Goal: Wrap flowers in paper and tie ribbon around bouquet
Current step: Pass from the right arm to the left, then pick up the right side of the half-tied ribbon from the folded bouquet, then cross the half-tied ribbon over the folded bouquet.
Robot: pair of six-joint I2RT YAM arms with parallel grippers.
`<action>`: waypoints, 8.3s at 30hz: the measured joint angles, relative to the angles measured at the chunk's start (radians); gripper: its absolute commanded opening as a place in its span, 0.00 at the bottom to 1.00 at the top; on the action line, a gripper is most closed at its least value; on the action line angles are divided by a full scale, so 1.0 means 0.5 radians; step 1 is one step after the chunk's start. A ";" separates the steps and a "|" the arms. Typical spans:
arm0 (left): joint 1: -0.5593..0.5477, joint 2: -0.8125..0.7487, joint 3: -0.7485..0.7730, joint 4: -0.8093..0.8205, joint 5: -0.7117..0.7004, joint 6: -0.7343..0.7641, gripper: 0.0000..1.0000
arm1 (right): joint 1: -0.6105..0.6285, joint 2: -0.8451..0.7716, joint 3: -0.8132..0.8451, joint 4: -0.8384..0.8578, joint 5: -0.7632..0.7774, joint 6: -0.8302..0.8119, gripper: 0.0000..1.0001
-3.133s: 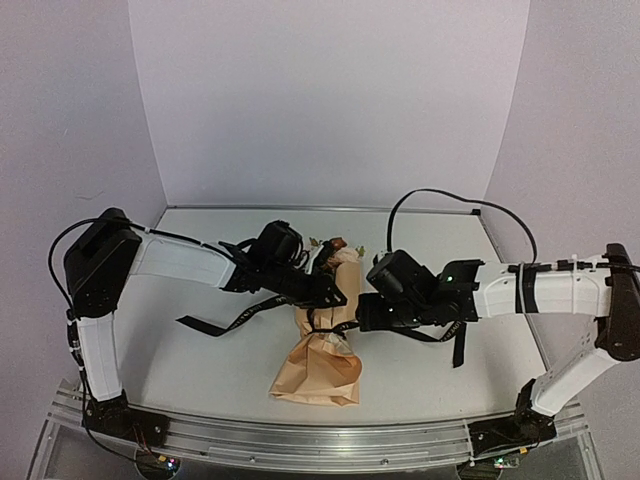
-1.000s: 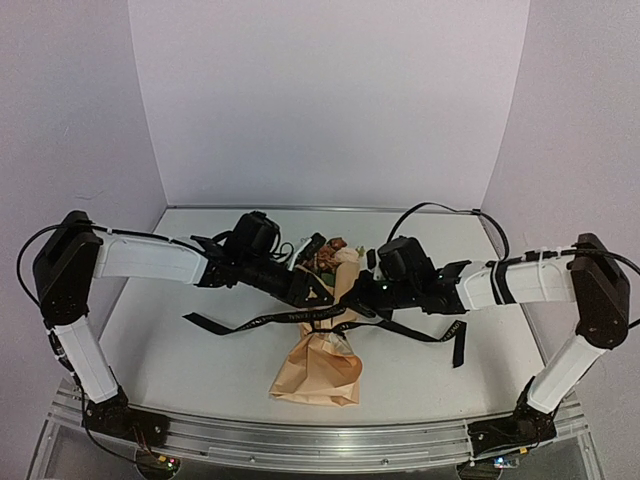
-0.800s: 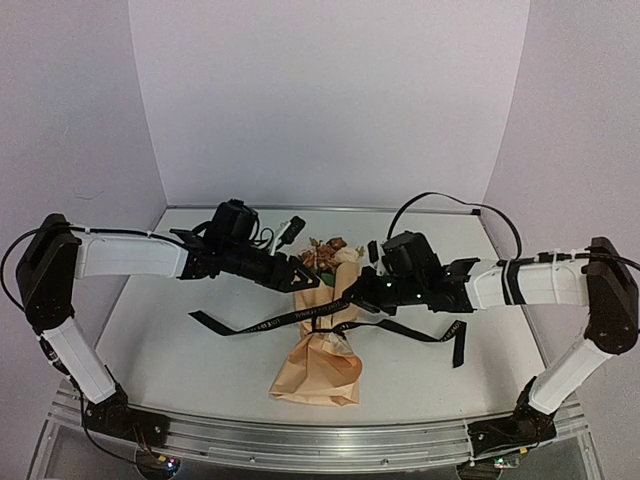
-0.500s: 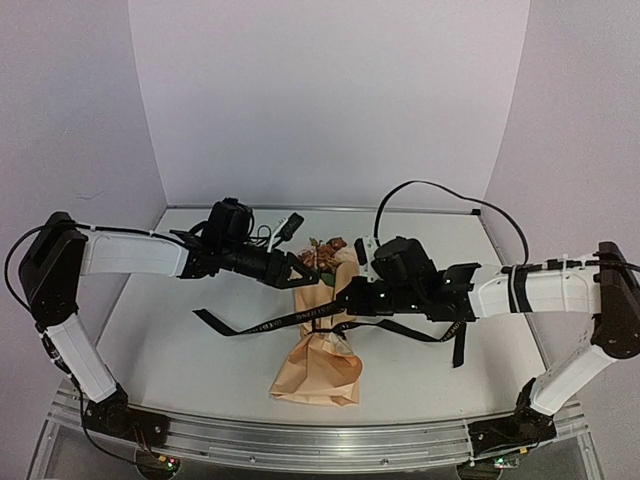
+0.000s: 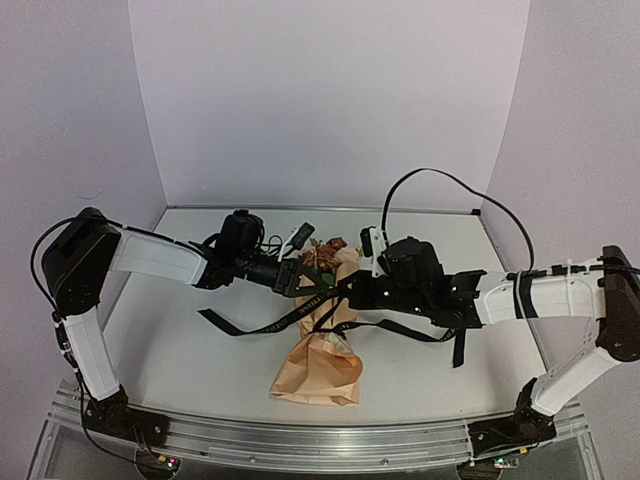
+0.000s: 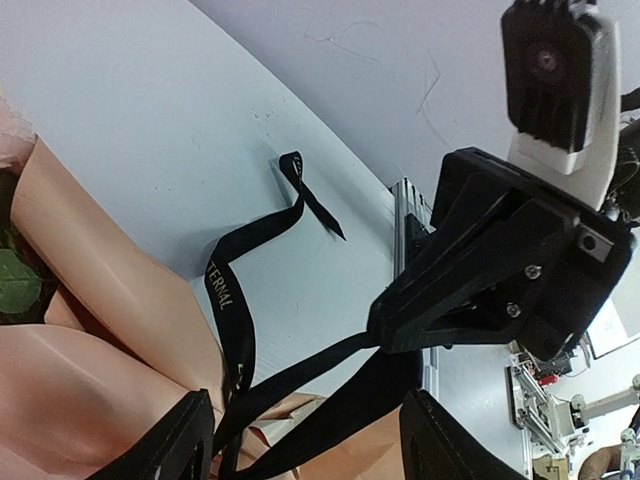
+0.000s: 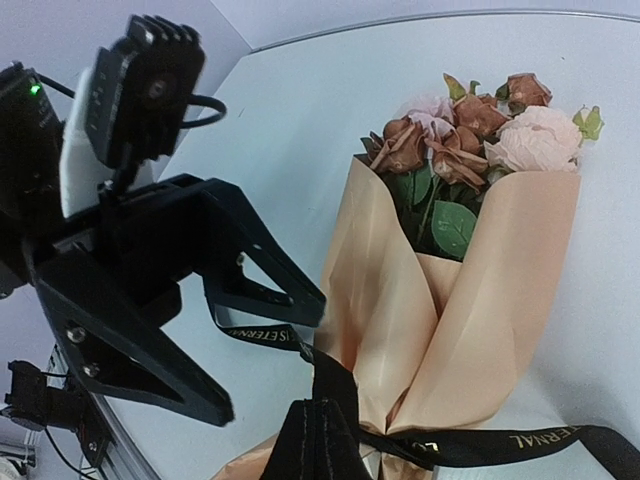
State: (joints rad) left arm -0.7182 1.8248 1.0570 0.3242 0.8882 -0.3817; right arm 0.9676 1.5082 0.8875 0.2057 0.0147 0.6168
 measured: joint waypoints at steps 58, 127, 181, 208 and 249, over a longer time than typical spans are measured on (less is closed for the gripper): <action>-0.359 0.036 -0.045 -0.291 -0.743 0.085 0.08 | 0.000 0.163 0.211 -0.331 0.370 0.402 0.01; -0.361 -0.132 -0.248 -0.080 -0.914 0.591 0.00 | -0.899 0.091 0.129 -1.399 0.350 0.758 0.00; -0.378 0.001 -0.225 0.158 -1.195 0.675 0.00 | -0.445 0.978 1.525 -1.164 -0.926 1.036 0.00; -0.381 0.001 -0.344 0.333 -1.262 0.609 0.00 | -0.443 0.697 1.367 -1.393 -0.770 0.593 0.60; -0.298 -0.118 -0.384 0.328 -1.359 0.250 0.55 | -0.295 0.621 1.269 -1.731 -0.263 0.076 0.00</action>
State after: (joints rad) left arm -0.8673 1.7656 0.8649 0.4883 0.2086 -0.2565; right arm 0.8200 1.8187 1.5219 -0.6598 -0.1167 0.6546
